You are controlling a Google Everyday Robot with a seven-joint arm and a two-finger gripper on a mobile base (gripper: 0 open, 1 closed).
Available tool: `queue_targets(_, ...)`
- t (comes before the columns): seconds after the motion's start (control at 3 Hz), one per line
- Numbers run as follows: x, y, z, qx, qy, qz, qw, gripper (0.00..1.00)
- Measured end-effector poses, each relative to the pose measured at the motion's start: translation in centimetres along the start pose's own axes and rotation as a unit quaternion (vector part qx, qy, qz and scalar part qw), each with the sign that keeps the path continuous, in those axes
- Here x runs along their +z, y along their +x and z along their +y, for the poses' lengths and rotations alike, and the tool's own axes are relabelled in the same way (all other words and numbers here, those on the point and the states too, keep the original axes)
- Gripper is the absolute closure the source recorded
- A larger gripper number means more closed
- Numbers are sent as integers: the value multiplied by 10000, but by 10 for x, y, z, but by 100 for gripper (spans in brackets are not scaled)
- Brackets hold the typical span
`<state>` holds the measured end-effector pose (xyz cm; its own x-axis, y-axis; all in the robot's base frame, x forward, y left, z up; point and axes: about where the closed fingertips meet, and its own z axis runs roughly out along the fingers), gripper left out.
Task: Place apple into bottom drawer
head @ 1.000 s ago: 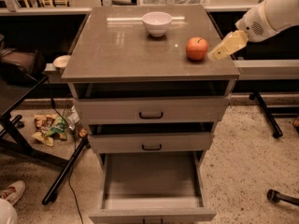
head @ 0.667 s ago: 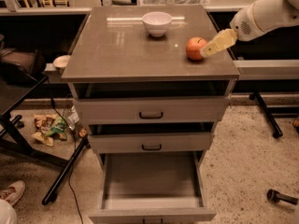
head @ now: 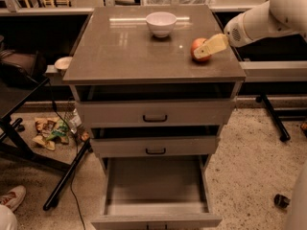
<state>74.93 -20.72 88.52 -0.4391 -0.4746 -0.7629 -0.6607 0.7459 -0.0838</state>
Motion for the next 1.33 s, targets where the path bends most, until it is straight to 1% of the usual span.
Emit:
queue_targets(0.33, 17, 4, -5, 179, 64, -104, 9998, 0)
queue_targets(0.67, 30, 5, -7, 281, 83, -210, 9994, 0)
queue_targets(1.0, 41, 2, -8, 314, 78, -283, 9991, 12)
queue_targets(1.33, 49, 3, -7, 352, 48, -288, 9990, 32)
